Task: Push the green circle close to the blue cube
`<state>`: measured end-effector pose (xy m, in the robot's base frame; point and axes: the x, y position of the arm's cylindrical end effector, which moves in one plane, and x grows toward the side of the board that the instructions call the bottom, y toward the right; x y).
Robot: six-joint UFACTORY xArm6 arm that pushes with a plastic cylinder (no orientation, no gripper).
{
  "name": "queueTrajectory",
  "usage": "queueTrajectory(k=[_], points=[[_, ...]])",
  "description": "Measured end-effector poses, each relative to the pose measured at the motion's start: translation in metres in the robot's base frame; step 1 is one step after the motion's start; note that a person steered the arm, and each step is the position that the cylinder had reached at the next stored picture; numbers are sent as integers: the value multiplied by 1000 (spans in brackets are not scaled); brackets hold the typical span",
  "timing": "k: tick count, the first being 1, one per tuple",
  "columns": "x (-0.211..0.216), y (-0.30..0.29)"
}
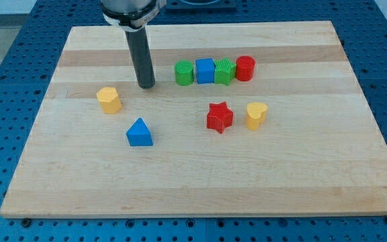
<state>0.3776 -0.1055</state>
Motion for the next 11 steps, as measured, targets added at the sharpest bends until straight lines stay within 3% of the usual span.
queueTrajectory(k=[3, 11], points=[[2, 36], [0, 65]])
